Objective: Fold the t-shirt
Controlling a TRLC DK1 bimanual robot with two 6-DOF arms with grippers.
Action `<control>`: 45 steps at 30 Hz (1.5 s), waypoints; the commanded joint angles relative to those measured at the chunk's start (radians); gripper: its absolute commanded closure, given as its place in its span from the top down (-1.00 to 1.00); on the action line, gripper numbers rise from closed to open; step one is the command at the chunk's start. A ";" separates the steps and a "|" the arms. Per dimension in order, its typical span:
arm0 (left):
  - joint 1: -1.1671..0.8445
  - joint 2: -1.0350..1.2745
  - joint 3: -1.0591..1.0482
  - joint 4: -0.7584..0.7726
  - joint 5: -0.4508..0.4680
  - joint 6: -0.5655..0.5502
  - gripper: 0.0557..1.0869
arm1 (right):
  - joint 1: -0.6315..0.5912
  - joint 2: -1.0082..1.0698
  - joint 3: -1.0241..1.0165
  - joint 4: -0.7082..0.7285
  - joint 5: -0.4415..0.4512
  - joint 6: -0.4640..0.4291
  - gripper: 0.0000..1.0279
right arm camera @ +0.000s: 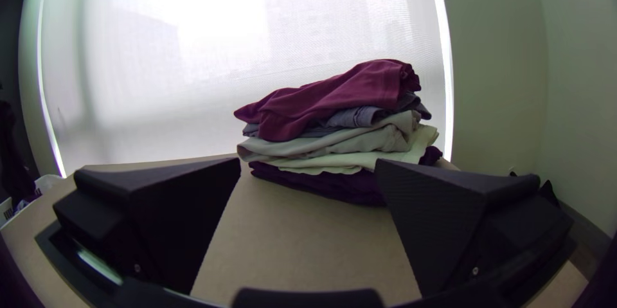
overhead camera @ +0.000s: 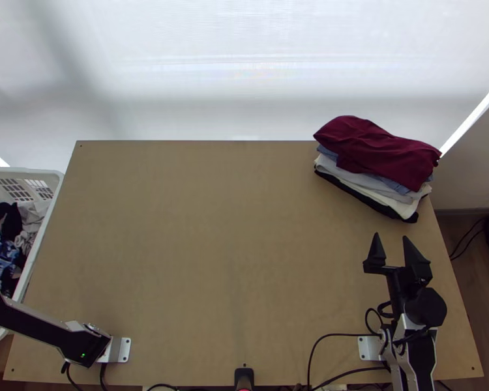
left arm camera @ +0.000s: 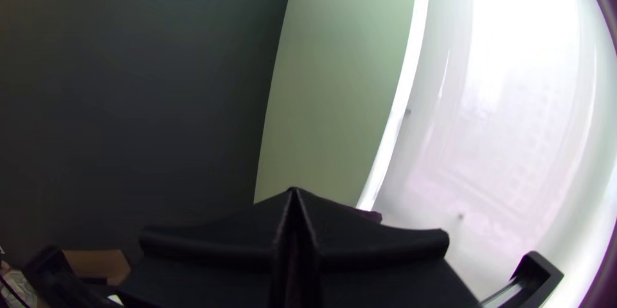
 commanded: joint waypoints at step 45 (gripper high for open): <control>-1.458 -0.727 -0.870 -0.075 -0.298 0.077 -0.92 | -0.003 -0.003 -0.005 -0.015 0.008 -0.007 0.91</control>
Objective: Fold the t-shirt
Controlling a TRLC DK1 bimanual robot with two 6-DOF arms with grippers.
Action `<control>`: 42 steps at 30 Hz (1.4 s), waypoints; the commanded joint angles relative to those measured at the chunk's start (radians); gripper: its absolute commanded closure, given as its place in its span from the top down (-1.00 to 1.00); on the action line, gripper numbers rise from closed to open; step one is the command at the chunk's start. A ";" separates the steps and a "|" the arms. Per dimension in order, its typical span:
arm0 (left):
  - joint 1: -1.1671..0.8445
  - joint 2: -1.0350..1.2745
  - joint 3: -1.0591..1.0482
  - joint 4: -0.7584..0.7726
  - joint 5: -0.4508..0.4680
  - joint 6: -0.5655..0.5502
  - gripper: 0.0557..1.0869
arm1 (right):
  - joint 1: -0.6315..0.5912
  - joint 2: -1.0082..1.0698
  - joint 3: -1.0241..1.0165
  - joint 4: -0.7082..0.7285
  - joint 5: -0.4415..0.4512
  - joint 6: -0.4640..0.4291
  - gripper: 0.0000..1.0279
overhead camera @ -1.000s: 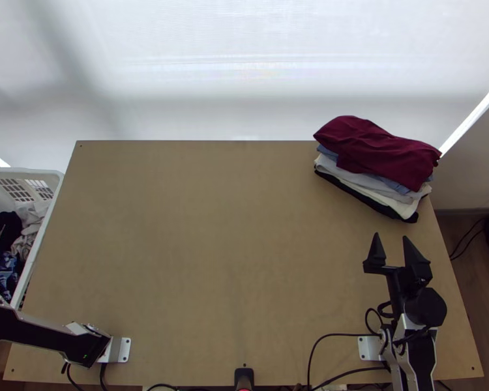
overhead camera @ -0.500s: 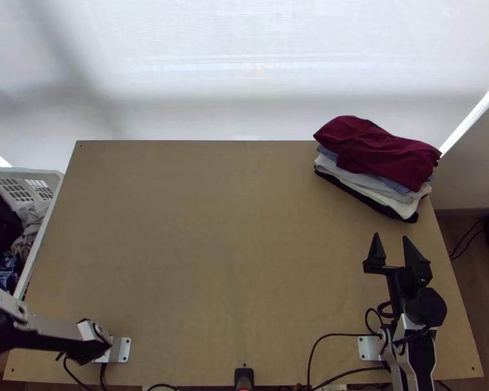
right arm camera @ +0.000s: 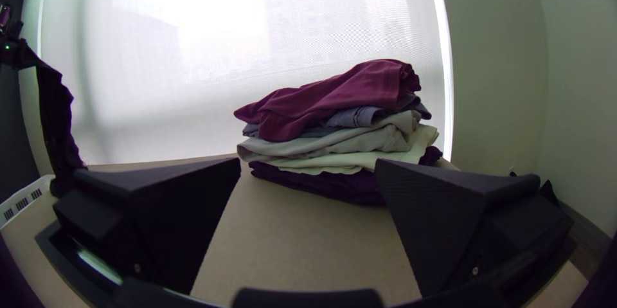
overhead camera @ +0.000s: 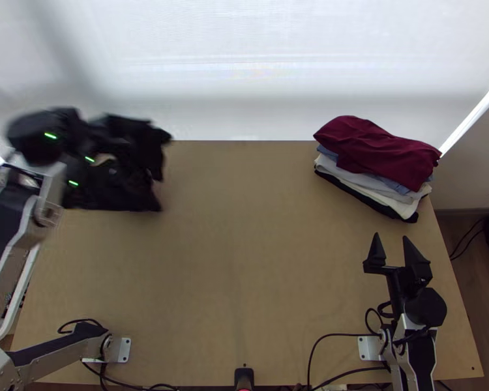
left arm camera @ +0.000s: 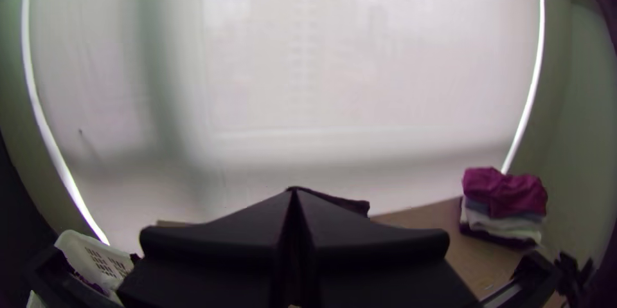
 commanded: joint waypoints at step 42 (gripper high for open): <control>-0.865 0.575 0.233 0.395 -0.143 -0.192 0.92 | -0.003 -0.003 -0.005 -0.015 0.008 -0.007 0.91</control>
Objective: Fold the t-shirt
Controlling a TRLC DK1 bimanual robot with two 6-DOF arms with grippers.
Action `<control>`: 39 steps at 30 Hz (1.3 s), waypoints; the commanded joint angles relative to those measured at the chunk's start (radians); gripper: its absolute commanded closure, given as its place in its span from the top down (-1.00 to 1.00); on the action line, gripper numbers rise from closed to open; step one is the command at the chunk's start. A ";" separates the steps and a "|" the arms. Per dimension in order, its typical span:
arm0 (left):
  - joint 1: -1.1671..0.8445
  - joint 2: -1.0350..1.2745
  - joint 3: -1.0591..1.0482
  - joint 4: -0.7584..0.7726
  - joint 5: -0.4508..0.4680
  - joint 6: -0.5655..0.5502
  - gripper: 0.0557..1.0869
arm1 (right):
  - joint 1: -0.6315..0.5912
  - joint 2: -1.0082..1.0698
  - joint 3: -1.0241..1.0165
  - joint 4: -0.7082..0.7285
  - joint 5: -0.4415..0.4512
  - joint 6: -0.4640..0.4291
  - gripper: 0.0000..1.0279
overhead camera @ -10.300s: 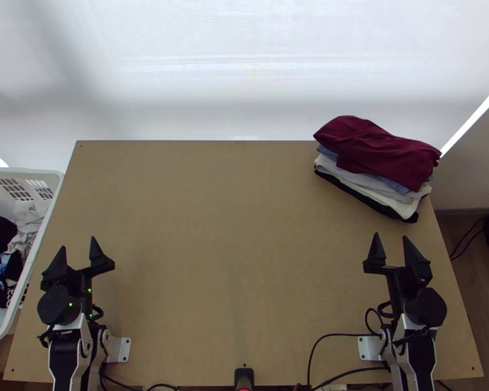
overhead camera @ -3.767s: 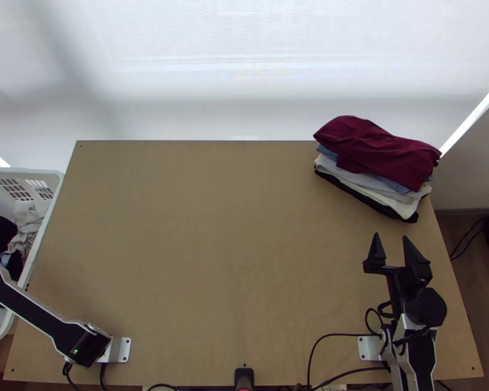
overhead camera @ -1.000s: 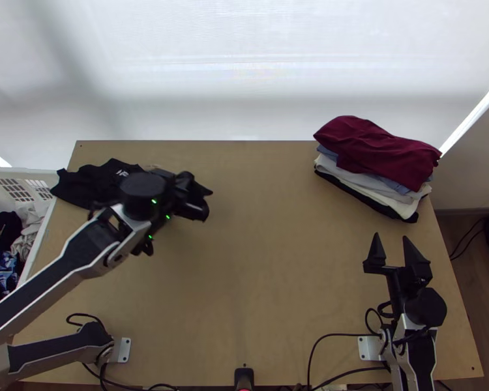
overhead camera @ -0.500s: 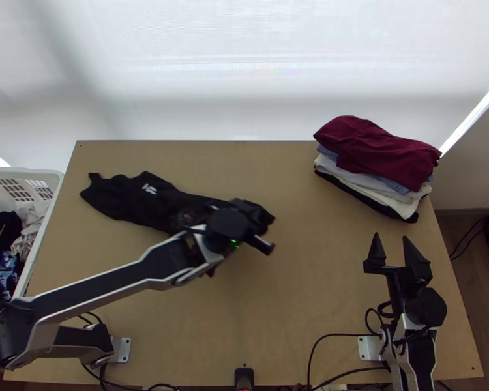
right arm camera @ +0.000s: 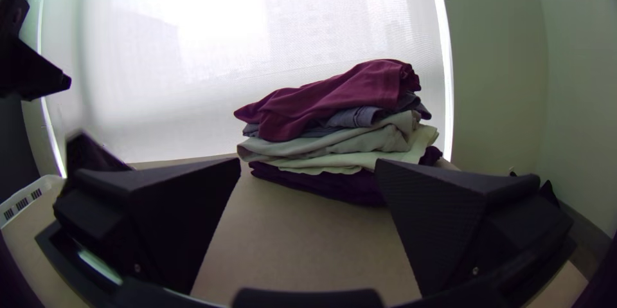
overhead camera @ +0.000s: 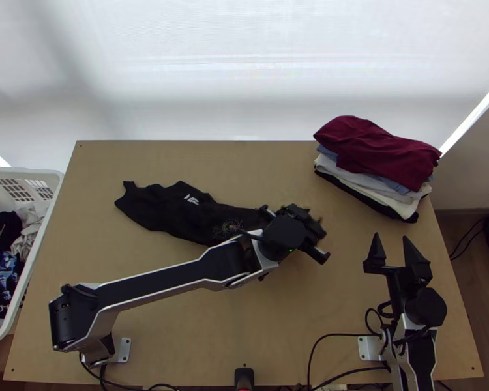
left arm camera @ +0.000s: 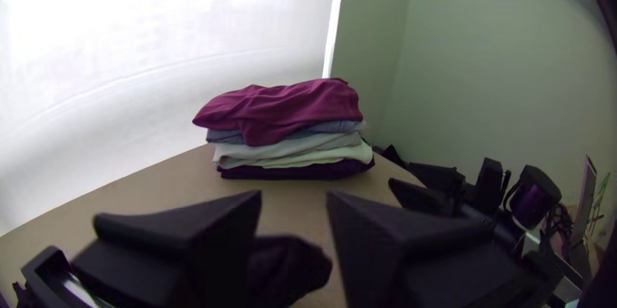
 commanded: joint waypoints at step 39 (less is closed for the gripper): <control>0.764 -0.044 -0.023 -0.746 0.324 -0.212 0.90 | -0.003 -0.003 -0.005 -0.015 0.008 -0.007 0.91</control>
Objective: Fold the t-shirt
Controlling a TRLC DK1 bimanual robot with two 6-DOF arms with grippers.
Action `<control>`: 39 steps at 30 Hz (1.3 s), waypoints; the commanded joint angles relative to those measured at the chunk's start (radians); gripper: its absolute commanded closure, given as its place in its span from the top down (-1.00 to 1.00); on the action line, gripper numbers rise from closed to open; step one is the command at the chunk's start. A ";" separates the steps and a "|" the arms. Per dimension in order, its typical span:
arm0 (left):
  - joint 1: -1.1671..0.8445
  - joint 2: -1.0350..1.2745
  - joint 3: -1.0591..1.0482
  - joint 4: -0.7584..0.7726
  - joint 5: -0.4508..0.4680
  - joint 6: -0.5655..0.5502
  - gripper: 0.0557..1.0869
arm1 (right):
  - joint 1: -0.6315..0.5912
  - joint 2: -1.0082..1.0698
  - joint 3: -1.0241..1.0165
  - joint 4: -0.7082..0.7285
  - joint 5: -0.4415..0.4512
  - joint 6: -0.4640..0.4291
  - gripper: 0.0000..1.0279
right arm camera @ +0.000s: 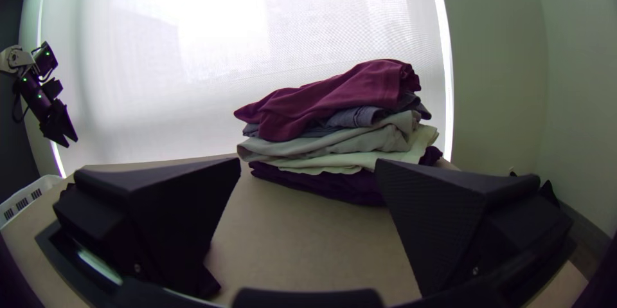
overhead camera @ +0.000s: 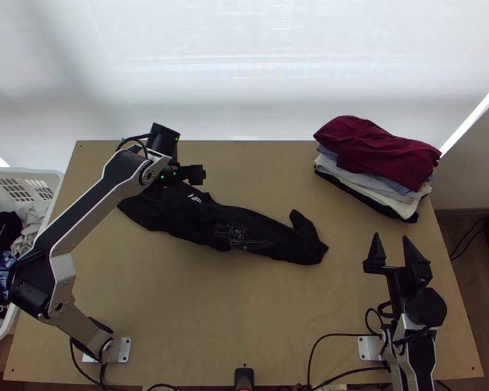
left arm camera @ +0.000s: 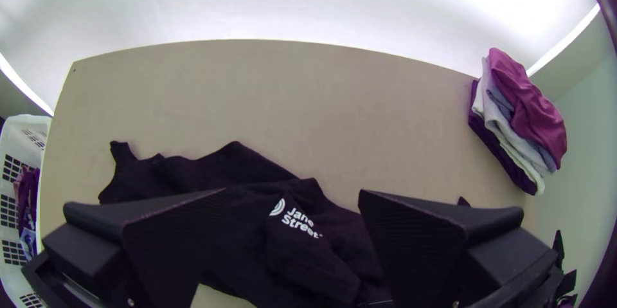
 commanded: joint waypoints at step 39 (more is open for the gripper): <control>0.140 -0.139 0.062 -0.228 0.058 -0.080 -0.92 | -0.003 -0.003 -0.005 -0.016 0.008 -0.007 0.91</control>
